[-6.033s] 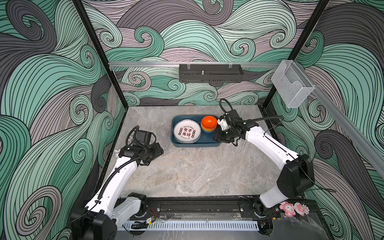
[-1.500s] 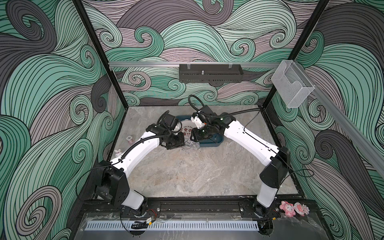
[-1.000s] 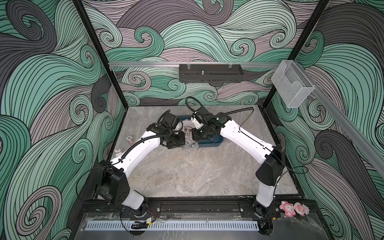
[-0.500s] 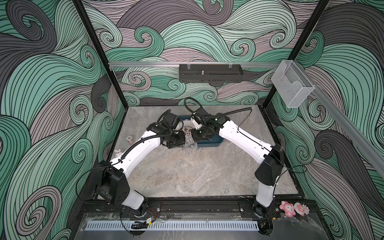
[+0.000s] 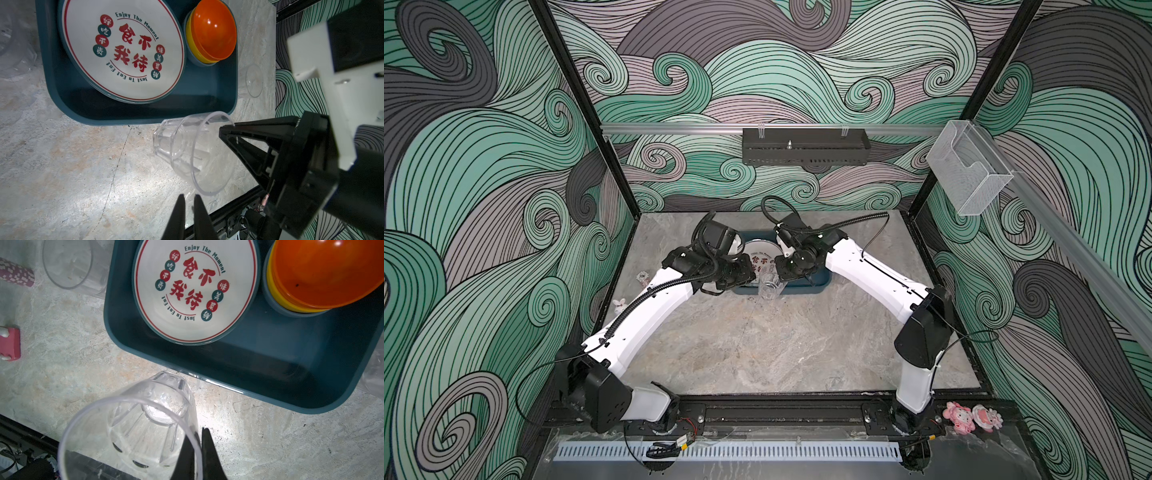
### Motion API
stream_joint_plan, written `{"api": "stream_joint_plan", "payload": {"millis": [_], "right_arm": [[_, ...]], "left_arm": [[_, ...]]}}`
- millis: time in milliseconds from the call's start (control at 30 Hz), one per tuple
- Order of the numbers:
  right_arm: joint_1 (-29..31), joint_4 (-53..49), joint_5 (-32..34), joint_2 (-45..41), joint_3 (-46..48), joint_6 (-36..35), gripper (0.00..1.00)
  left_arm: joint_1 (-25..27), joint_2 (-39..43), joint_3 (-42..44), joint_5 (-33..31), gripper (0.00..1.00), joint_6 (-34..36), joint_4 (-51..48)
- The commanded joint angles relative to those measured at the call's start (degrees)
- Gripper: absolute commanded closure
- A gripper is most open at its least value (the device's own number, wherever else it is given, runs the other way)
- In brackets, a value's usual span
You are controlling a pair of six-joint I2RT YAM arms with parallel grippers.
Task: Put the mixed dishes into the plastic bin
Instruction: 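Carry the clear cup into the teal bin while the left gripper withdraws, then lower the clear cup beside the orange bowl and open the right gripper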
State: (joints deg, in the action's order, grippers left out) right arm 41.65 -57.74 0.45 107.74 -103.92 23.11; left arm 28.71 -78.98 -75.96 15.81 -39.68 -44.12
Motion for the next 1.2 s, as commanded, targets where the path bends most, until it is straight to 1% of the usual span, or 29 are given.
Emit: {"api": "stream_joint_plan", "payload": {"millis": [0,100,233,333,533,600,767,933,1167], "right_arm": [[-1.3,0.5,1.4,-3.6,0.5,0.2,1.00],[-2.9,0.6,1.5,-4.4,1.1,-0.1,1.00],[-5.6,0.9,1.7,-5.2,1.9,-0.2,1.00],[-7.9,1.1,2.3,-5.5,2.2,-0.3,1.00],[-12.2,1.6,3.5,-4.7,2.9,-0.3,1.00],[-13.4,2.1,4.2,-4.3,3.3,-0.3,1.00],[-15.4,3.1,4.8,-2.1,4.0,-0.2,1.00],[-16.1,4.8,6.4,0.0,4.7,-0.2,1.00],[-16.8,5.9,6.6,3.1,4.6,-0.2,1.00]], "left_arm": [[0.1,0.8,-1.3,0.5,0.83,-0.3,-0.3],[0.2,1.4,-0.5,0.1,0.78,-0.3,-0.2],[0.0,2.6,1.2,-0.3,0.77,-0.6,0.2],[0.0,3.9,2.6,-0.8,0.71,-0.7,0.2],[-0.2,7.9,7.2,-3.7,0.66,-2.1,2.5],[-0.3,9.6,8.9,-4.7,0.61,-2.0,3.4],[-0.9,11.0,10.1,-5.4,0.60,-1.9,2.3],[-1.3,11.8,11.8,-5.5,0.60,-2.2,2.2],[-2.1,12.8,13.4,-5.4,0.60,-2.5,1.9]]}}
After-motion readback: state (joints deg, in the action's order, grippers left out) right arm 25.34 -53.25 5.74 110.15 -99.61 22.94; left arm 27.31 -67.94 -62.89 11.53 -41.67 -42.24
